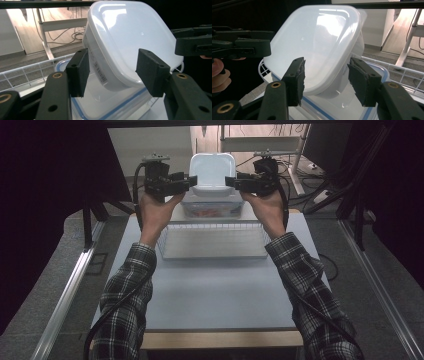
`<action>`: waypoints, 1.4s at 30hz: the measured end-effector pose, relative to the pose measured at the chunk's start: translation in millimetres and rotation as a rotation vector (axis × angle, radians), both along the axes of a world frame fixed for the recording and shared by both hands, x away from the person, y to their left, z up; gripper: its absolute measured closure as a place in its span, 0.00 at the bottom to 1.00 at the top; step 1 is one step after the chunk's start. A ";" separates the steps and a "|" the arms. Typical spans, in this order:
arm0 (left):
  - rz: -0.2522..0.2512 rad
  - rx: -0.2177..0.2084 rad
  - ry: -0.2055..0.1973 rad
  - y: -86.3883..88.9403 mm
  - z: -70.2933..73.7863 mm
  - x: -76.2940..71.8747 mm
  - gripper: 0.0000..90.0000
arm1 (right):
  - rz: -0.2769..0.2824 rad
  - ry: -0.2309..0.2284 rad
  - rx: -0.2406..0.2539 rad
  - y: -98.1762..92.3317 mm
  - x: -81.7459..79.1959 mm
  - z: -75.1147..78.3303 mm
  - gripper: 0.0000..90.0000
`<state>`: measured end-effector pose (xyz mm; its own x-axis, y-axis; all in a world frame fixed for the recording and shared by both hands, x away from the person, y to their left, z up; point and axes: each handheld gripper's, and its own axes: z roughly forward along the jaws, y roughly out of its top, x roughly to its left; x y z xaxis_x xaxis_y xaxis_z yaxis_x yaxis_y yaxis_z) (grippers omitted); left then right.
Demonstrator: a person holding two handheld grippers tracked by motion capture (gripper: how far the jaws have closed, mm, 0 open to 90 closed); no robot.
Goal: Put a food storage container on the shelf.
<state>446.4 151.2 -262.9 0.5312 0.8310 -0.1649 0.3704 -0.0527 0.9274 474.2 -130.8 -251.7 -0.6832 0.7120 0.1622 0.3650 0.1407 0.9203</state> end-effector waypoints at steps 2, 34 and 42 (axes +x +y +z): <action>0.006 0.012 -0.005 -1.2 1.7 1.2 0.48 | -0.008 -0.005 0.000 0.4 2.3 0.8 0.52; -0.112 0.000 -0.035 4.8 -30.1 -29.7 0.18 | 0.059 -0.028 -0.009 -12.2 -15.2 -22.3 0.23; -0.151 -0.009 -0.017 6.3 -48.2 -45.6 0.11 | 0.096 -0.028 -0.023 -21.2 -29.7 -42.3 0.19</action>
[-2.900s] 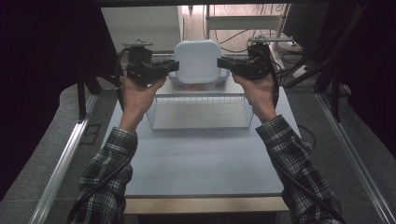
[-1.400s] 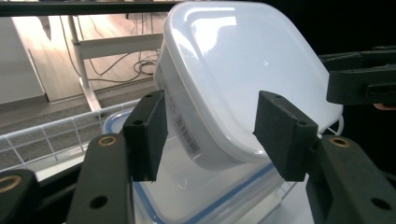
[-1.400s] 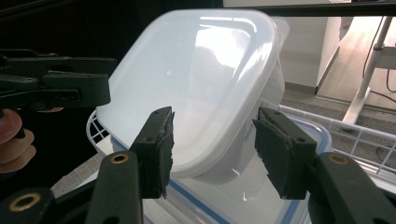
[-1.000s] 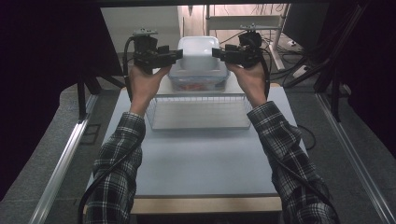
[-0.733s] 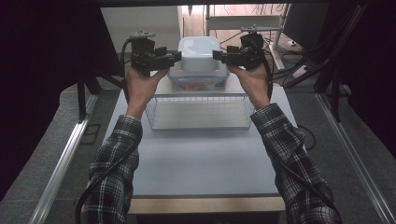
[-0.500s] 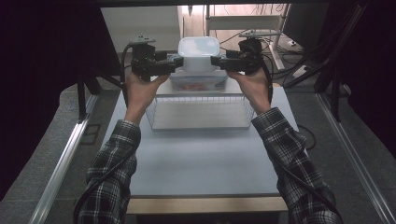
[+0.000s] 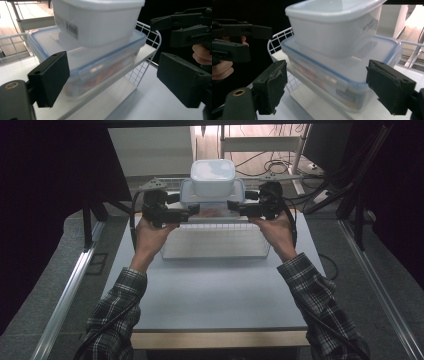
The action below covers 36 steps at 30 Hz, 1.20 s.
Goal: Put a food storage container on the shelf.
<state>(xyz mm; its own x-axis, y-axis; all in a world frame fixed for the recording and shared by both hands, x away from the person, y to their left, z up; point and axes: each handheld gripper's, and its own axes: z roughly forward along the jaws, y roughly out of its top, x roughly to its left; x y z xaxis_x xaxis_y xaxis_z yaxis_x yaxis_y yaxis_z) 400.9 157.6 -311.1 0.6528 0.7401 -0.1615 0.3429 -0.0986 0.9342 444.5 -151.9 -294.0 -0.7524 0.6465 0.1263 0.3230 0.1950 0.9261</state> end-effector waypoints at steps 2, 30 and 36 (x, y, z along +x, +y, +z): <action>-0.009 -0.006 -0.001 0.2 -3.7 -4.5 0.10 | 0.005 0.001 0.001 -1.6 -3.4 -3.7 0.17; -0.106 0.076 -0.043 -16.1 -40.5 -47.8 0.05 | 0.103 0.002 -0.041 -3.2 -46.6 -30.7 0.09; -0.125 0.071 -0.041 -16.1 -42.5 -55.1 0.05 | 0.114 -0.002 -0.051 -3.2 -51.9 -31.3 0.08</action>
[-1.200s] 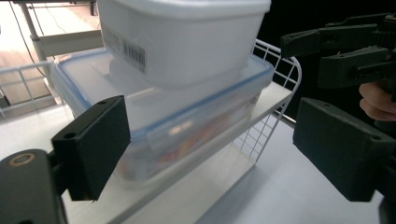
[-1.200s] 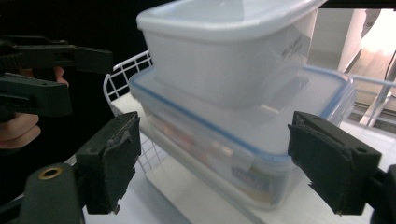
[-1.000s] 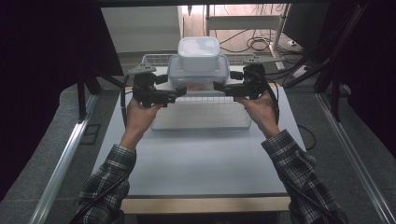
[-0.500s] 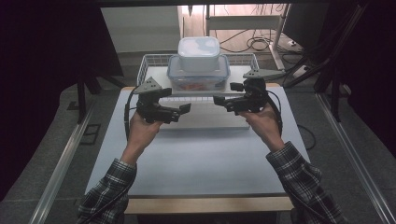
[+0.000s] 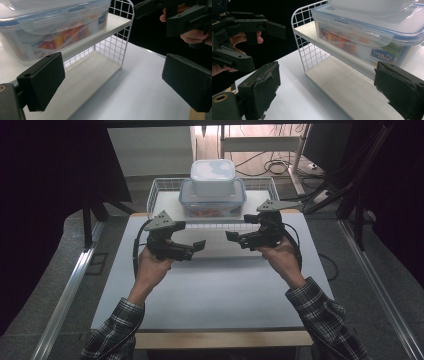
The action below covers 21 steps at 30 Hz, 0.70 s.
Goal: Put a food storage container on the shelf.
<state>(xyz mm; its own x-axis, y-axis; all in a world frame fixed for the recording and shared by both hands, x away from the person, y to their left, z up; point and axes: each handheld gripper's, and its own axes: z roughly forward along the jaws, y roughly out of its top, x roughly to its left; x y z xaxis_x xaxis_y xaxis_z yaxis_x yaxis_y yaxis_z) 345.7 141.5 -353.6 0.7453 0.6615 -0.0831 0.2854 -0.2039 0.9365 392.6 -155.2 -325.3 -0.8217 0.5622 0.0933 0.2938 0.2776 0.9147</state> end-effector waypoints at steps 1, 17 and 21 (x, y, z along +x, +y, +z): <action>-0.004 0.000 0.001 0.1 -0.6 -1.2 0.05 | 0.002 -0.001 -0.001 -0.3 -1.0 -0.3 0.07; -0.008 0.037 0.000 1.9 -9.4 -19.6 0.04 | 0.015 -0.012 -0.005 -7.9 -16.5 -6.4 0.05; -0.001 0.038 0.005 3.6 -13.3 -21.9 0.04 | 0.014 -0.008 -0.014 -10.5 -18.5 -9.9 0.05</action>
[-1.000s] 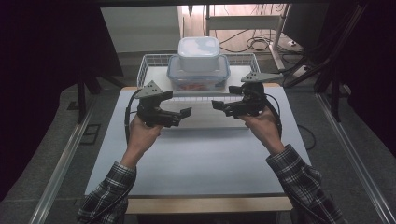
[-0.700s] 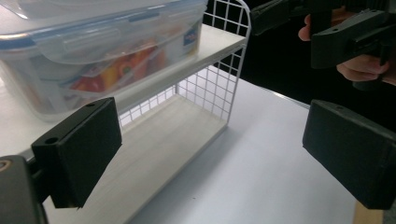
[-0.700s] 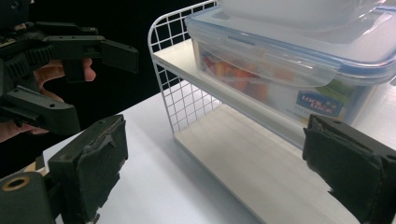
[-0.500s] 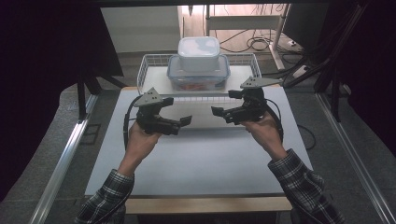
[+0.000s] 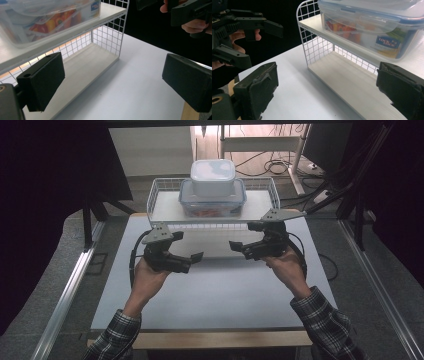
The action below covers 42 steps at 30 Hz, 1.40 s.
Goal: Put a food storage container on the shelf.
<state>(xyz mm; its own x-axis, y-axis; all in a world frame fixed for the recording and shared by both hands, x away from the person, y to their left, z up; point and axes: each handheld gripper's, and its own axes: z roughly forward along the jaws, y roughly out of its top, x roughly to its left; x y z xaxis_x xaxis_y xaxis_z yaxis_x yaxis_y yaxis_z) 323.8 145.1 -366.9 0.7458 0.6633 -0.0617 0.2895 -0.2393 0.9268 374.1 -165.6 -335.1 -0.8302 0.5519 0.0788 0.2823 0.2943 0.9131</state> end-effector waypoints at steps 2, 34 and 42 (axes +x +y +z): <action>0.003 0.004 0.003 0.7 -2.3 -0.7 0.04 | 0.000 0.001 0.000 -1.2 -0.6 -2.2 0.04; 0.046 -0.006 0.028 6.4 -39.4 -13.0 0.04 | -0.016 0.010 -0.027 -16.5 -11.4 -37.2 0.02; 0.055 -0.002 0.042 8.7 -48.4 -17.6 0.04 | -0.022 0.011 -0.044 -17.2 -14.7 -46.0 0.01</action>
